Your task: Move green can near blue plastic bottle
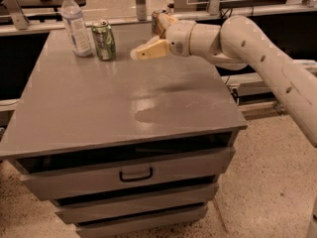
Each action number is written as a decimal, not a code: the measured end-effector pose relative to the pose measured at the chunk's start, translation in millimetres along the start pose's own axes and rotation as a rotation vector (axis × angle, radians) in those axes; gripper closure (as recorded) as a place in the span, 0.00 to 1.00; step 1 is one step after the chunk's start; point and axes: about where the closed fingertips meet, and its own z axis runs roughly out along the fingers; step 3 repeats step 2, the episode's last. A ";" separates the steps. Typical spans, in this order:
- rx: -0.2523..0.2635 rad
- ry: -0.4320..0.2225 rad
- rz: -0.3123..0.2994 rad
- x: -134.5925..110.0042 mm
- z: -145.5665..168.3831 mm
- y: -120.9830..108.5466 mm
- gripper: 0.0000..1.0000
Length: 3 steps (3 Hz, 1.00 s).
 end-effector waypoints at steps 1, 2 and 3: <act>-0.043 -0.011 -0.092 -20.2 -57.9 -8.2 0.00; -0.118 -0.026 -0.132 -30.8 -113.9 1.4 0.00; -0.118 -0.026 -0.132 -30.8 -113.9 1.4 0.00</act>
Offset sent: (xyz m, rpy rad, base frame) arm -0.1086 -0.1644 0.0505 -0.0658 -0.1341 0.2330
